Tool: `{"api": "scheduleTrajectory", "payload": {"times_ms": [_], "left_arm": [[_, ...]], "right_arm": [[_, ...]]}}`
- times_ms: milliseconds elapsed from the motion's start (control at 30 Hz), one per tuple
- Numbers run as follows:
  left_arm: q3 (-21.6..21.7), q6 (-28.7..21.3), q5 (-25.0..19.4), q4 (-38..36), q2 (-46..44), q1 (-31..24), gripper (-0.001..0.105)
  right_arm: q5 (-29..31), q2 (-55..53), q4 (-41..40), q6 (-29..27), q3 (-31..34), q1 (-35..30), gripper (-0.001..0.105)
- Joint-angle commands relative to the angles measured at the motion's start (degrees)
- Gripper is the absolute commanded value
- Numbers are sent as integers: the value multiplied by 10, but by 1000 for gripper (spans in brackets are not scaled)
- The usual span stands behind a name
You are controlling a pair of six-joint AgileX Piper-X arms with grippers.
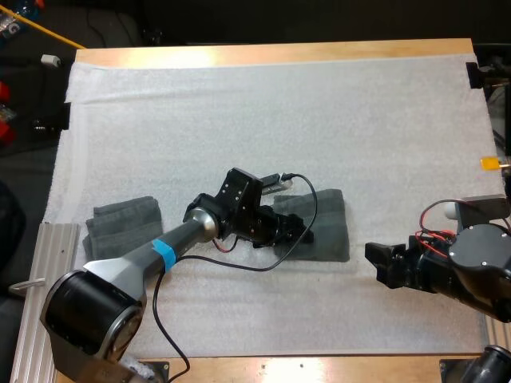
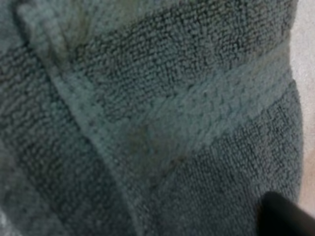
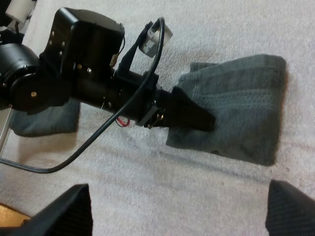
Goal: Pick towel from pile, fold and stack
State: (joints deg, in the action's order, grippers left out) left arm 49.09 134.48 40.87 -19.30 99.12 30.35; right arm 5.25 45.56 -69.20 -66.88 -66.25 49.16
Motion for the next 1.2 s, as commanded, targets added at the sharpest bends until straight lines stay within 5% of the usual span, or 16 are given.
{"api": "scheduleTrajectory", "payload": {"times_ms": [0, 167, 567, 900, 1167], "left_arm": [[3, 5, 1, -1, 1, 3, 48], [3, 5, 1, -1, 1, 3, 0], [5, -41, -9, -15, -74, -5, 0], [79, -275, -147, -307, -178, -103, 0], [109, -368, -210, -430, -230, -227, 0]], "right_arm": [[0, -1, -1, -2, -3, -2, 70], [0, -1, -1, -2, -3, -2, 70], [0, -1, -1, -10, -3, -2, 70], [0, -1, -1, -10, -3, -2, 70], [0, -1, -1, -10, -3, -2, 70]]}}
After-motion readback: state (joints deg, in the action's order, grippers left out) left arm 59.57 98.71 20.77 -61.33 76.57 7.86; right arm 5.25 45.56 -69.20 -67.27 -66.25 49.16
